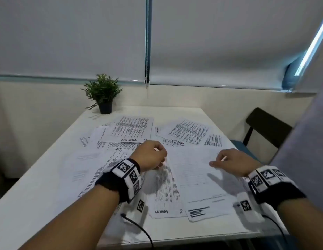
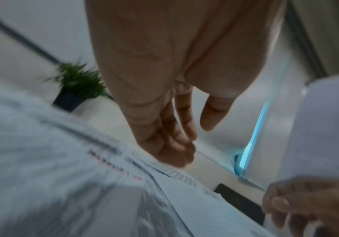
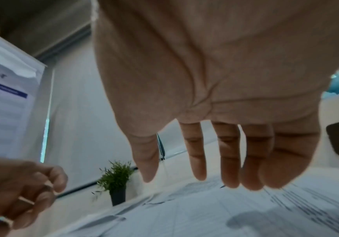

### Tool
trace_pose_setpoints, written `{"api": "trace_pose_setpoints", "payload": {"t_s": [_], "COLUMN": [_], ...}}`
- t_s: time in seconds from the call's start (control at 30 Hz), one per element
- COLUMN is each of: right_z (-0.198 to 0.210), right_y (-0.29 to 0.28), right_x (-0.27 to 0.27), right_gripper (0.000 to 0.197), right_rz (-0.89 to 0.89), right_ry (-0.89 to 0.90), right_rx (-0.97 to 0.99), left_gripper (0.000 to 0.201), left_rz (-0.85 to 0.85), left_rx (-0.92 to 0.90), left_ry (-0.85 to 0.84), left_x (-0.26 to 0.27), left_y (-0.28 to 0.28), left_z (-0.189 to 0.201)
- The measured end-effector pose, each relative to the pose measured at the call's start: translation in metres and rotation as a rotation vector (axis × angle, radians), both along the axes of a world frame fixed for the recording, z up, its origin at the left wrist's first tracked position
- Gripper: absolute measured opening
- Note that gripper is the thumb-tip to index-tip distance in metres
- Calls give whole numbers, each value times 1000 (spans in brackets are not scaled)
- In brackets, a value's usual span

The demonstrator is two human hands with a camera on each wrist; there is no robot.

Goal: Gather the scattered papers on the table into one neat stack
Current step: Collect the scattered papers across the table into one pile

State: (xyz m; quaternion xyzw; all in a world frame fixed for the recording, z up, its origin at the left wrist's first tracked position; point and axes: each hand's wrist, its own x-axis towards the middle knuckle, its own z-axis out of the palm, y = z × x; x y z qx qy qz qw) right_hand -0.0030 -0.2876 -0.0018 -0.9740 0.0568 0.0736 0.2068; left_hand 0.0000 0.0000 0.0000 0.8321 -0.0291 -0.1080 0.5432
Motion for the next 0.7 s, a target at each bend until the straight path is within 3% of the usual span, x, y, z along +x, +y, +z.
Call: {"api": "trace_pose_setpoints", "payload": {"t_s": [0.1, 0.2, 0.3, 0.4, 0.57, 0.63, 0.7], "right_z": [0, -8, -24, -34, -29, -31, -32], "right_y": [-1, -16, -38, -47, -41, -42, -43], "right_x": [17, 22, 27, 31, 35, 36, 35], "right_gripper": [51, 79, 88, 87, 68, 82, 82], "right_rz": [-41, -116, -156, -166, -136, -139, -178], "right_ry": [77, 208, 262, 291, 239, 216, 191], "right_rx": [-232, -318, -298, -265, -184, -187, -166], "left_gripper": [23, 47, 62, 60, 50, 52, 55], "left_rz": [-142, -298, -347, -376, -370, -338, -320], "left_rx": [318, 693, 844, 1006, 1058, 1020, 975], "left_ry": [39, 6, -103, -152, -166, -155, -133], "left_x": [18, 33, 49, 58, 68, 67, 64], "left_y": [-2, -21, -49, -76, -101, -108, -114], "left_z": [3, 3, -6, -16, -18, -19, -20]}}
